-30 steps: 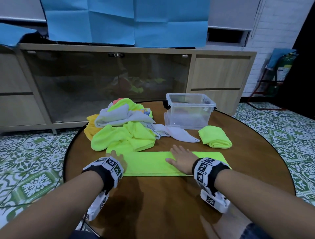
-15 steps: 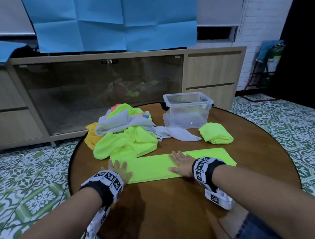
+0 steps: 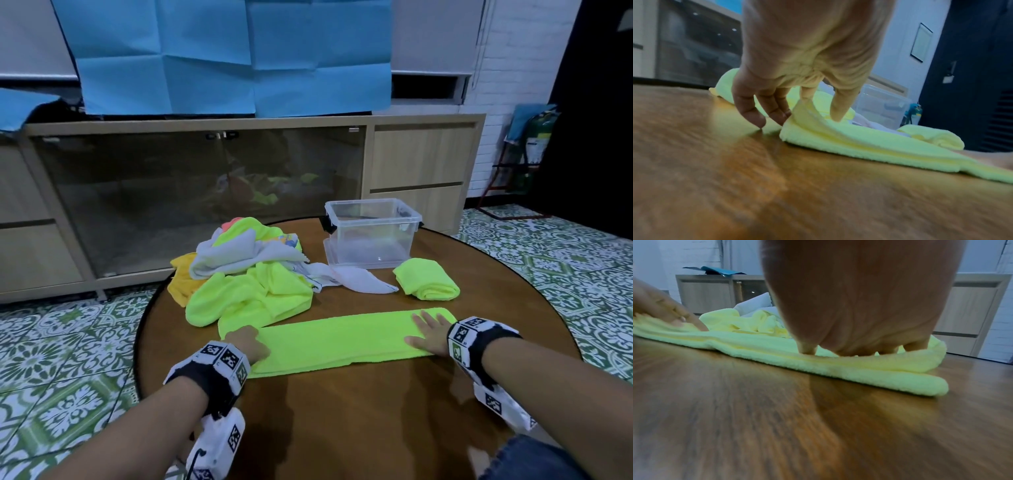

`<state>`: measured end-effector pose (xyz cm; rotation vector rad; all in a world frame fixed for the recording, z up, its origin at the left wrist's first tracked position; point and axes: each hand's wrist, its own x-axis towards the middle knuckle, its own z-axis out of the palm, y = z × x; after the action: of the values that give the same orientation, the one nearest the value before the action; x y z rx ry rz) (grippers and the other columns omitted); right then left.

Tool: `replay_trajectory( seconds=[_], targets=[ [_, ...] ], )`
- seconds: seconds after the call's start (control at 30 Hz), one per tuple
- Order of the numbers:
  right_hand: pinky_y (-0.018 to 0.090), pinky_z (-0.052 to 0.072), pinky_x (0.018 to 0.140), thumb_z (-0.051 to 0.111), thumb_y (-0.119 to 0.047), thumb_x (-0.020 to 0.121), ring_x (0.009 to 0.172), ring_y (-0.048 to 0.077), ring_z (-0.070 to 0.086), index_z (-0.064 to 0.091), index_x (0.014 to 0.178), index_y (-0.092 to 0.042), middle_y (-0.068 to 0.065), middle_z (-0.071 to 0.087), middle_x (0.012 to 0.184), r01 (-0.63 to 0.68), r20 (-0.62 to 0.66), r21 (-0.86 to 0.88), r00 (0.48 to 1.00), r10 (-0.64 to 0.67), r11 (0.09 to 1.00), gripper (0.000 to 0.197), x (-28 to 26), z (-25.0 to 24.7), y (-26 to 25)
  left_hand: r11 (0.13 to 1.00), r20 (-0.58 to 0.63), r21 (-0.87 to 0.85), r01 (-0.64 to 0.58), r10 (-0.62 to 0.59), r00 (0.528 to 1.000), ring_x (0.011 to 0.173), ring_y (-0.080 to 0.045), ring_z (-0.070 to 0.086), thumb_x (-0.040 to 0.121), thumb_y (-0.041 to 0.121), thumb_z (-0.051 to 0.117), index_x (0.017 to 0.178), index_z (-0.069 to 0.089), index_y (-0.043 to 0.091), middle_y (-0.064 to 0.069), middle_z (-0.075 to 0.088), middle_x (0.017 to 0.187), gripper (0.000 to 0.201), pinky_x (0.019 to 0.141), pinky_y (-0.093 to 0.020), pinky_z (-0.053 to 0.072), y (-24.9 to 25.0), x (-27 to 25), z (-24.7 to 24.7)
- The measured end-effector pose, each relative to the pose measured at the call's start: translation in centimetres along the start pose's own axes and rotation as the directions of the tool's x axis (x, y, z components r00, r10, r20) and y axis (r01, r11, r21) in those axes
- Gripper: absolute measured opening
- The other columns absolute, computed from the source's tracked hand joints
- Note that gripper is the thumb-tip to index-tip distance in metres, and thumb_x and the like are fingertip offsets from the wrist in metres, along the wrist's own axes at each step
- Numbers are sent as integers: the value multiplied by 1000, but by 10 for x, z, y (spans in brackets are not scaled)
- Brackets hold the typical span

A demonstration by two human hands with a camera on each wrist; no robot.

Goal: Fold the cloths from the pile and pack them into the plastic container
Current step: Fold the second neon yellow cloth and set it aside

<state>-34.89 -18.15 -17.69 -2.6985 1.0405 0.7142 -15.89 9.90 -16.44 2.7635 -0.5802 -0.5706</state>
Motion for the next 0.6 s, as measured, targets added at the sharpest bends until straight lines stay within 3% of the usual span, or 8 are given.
replay_trajectory(
  seconds=[0.07, 0.13, 0.23, 0.3, 0.33, 0.4, 0.47, 0.6],
  targets=[
    [46, 6, 117, 21, -57, 97, 145, 33, -7, -7, 151, -19, 4, -13, 158, -4, -16, -46, 1000, 3, 999, 72, -1, -2, 0, 986, -29, -165, -19, 15, 999, 121, -27, 47, 95, 22, 51, 125, 50, 10, -13, 44, 139, 32, 87, -26, 40, 1, 4, -1],
    [47, 7, 117, 13, -65, 92, 146, 30, -4, -1, 151, -19, 5, -11, 158, 19, -87, -166, 996, -34, 986, 77, -8, -9, -7, 938, -103, -342, -49, 15, 995, 116, -30, 50, 93, 13, 53, 125, 54, 7, -15, 49, 134, 33, 83, -28, 43, 2, 5, -3],
    [44, 7, 117, 5, -66, 89, 146, 24, -1, 5, 152, -18, 5, -7, 159, 184, -225, -236, 945, -238, 954, 79, -19, -20, -42, 875, -115, -478, -75, 22, 993, 89, -31, 56, 90, 2, 51, 129, 54, 7, -21, 53, 126, 40, 53, -25, 39, 1, 10, -8],
    [42, 6, 118, 15, -56, 97, 146, 22, -2, 3, 152, -18, 3, -8, 159, 331, -237, -217, 895, -379, 918, 67, -23, -21, -81, 869, -80, -487, -86, 54, 995, 65, -22, 50, 89, -3, 49, 132, 51, 9, -22, 57, 113, 44, 46, -20, 33, -3, 15, -10],
    [41, 6, 118, 16, -54, 98, 146, 21, -3, 1, 152, -18, 2, -9, 158, 397, -217, -209, 872, -438, 894, 67, -24, -20, -103, 876, -57, -475, -87, 68, 996, 63, -19, 49, 90, -4, 49, 133, 50, 9, -19, 58, 108, 45, 49, -19, 36, -5, 17, -11],
    [42, 7, 118, 16, -55, 98, 146, 22, -4, -1, 151, -17, 2, -9, 158, 501, -163, -213, 828, -536, 839, 68, -23, -16, -142, 871, -31, -484, -86, 81, 996, 91, -27, 57, 90, -6, 50, 133, 49, 1, -20, 55, 124, 44, 72, -24, 44, -11, 18, -12],
    [42, 7, 118, 17, -54, 98, 146, 22, -3, -2, 151, -16, 1, -8, 159, 559, -126, -230, 794, -594, 796, 68, -22, -12, -170, 891, -38, -445, -90, 82, 996, 123, -31, 47, 92, -2, 49, 135, 47, 0, -21, 43, 141, 43, 89, -26, 39, -15, 16, -12],
    [44, 4, 118, 19, -55, 98, 146, 24, -8, -6, 151, -19, -1, -11, 158, 552, -28, -276, 814, -580, 787, 69, -19, 5, -183, 946, 3, -305, -112, 118, 993, 133, -24, 38, 92, 6, 53, 142, 39, 12, -12, 35, 147, 52, 94, -19, 34, -21, 17, -3]
  ],
)
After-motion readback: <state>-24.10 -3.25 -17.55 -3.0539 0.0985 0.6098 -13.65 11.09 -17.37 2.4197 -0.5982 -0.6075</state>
